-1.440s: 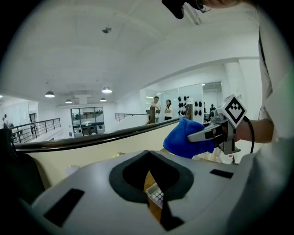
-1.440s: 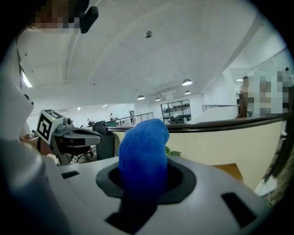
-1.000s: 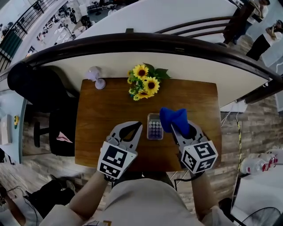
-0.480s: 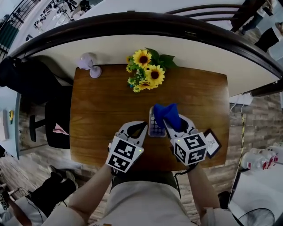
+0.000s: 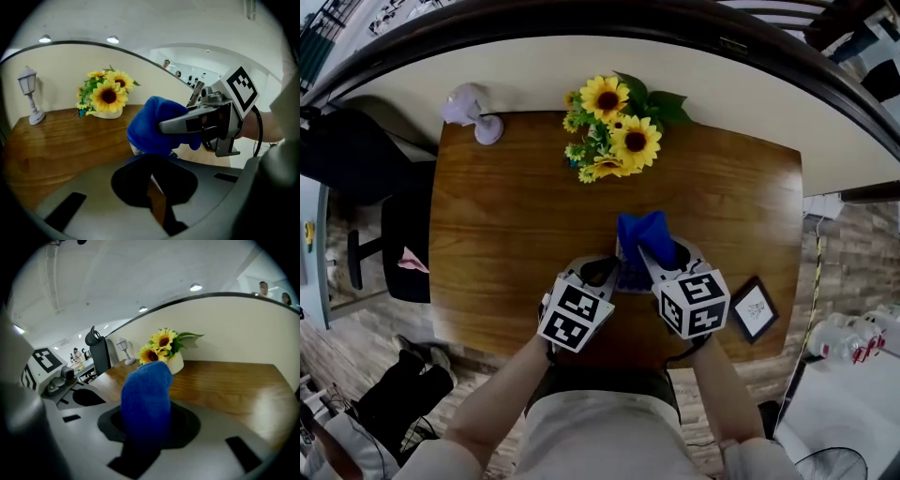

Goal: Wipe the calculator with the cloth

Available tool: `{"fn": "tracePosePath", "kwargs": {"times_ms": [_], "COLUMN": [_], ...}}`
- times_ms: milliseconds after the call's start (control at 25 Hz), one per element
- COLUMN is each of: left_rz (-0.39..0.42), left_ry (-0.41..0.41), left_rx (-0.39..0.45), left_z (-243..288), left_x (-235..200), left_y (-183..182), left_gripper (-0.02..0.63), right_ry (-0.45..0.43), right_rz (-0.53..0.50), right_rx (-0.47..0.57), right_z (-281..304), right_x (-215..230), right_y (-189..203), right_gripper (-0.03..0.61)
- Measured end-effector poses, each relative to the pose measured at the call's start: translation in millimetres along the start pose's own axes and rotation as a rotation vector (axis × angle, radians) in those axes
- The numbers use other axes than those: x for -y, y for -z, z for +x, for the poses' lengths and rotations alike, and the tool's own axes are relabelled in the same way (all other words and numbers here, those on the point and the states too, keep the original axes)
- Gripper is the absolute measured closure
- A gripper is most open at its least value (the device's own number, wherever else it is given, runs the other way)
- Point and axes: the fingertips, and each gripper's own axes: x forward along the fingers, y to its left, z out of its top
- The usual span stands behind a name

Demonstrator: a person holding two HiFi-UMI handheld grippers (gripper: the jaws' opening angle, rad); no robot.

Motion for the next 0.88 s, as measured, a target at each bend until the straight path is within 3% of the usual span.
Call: {"fn": "tracePosePath", "kwargs": {"times_ms": [160, 520, 720, 880], "left_rz": [-0.039, -0.111, -0.098, -0.080], "left_ry": [0.021, 0.066, 0.046, 0.017], "left_rx": [-0.029, -0.002, -0.014, -0.020], "left_z": [19.2, 29.7, 30.5, 30.1], "left_x": [-5.4, -5.1, -5.4, -5.0], "left_y": [17.9, 22.4, 23.5, 22.7], "left_gripper": [0.607, 0.611, 0.611, 0.611], "right_ry": [-0.002, -0.004, -0.024, 0.018], "right_rz": [-0.010, -0.103, -0.141, -0.148], "right_rx": [-0.020, -0.067, -0.092, -0.110], "right_z": [16.2, 39.5, 43.7, 31.3], "right_x": [3.6, 2.9, 6.8, 24.1], "right_y": [11.3, 23.4, 26.8, 32.6], "right_gripper": [0.448, 0.446, 0.448, 0.449]}}
